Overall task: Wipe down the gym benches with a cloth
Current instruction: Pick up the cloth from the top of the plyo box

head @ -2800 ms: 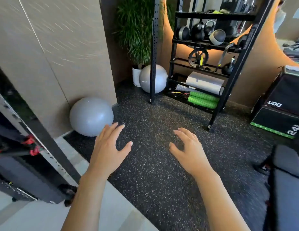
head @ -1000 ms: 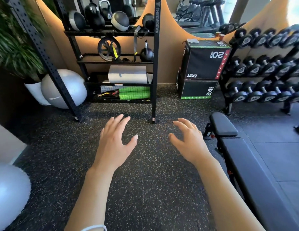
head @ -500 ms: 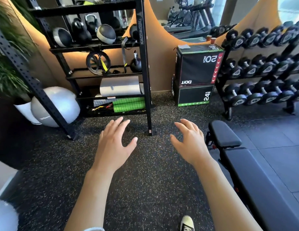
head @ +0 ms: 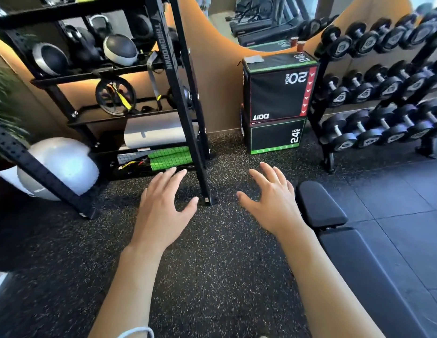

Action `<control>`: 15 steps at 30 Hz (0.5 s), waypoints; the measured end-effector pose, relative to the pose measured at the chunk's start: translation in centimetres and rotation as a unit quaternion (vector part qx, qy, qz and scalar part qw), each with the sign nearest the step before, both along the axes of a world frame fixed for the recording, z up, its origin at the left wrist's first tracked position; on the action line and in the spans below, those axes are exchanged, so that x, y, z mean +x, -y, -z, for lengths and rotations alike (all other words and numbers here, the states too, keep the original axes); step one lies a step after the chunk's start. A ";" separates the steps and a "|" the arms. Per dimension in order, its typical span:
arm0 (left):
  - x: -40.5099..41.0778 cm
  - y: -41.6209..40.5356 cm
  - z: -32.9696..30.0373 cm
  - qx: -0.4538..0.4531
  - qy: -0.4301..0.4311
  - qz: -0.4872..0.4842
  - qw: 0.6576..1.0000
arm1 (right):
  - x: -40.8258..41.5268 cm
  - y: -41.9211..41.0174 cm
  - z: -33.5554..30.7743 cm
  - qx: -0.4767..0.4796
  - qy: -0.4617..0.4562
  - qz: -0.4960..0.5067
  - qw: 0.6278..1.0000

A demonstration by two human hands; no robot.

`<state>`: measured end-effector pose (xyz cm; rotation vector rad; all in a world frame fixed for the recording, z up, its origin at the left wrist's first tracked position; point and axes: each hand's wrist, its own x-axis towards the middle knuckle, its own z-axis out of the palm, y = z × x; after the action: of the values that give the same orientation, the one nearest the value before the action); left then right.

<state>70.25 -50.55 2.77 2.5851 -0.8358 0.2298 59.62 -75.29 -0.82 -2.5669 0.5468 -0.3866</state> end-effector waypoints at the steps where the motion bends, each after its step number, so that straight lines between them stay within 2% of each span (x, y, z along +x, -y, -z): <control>1: 0.5 1.0 0.0 0.003 0.001 0.003 1.000 | 0.3 0.9 0.2 0.003 0.000 0.003 1.000; 15: 11.4 10.8 1.0 0.002 -0.022 0.067 0.998 | 8.0 8.6 2.3 0.057 -0.005 0.062 0.996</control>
<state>81.67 -61.39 1.77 2.5159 -0.9890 0.1307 67.61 -83.86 -3.07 -2.4341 0.7143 -0.3752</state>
